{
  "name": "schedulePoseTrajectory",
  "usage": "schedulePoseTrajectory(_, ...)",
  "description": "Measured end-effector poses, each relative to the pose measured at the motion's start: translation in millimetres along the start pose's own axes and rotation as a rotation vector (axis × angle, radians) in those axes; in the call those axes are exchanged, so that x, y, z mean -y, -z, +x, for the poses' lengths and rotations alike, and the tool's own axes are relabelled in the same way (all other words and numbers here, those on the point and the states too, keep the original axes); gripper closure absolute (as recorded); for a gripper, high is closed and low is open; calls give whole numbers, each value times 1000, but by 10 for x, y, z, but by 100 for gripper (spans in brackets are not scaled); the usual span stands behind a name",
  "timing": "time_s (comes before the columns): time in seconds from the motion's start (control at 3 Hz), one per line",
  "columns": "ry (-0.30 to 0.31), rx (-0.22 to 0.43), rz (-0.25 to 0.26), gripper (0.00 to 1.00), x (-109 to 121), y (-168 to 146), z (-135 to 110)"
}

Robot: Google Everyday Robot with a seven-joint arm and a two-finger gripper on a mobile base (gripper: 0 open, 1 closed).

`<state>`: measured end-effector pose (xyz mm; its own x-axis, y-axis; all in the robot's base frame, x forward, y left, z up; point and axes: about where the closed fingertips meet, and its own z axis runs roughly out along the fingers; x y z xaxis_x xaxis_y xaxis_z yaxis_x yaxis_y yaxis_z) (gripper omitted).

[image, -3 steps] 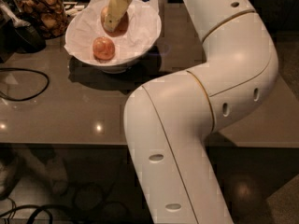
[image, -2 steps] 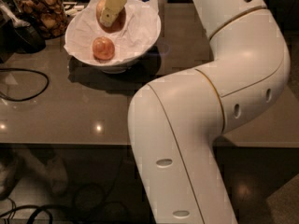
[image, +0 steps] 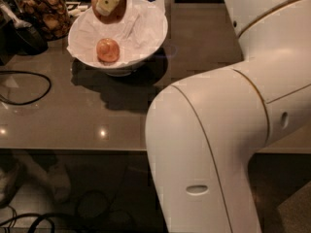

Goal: Pick apple from white bowl

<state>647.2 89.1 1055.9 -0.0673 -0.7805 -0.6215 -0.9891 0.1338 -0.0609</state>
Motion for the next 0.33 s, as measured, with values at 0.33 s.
schedulePoseTrajectory(0.33, 1, 19, 17, 100, 38, -11, -57)
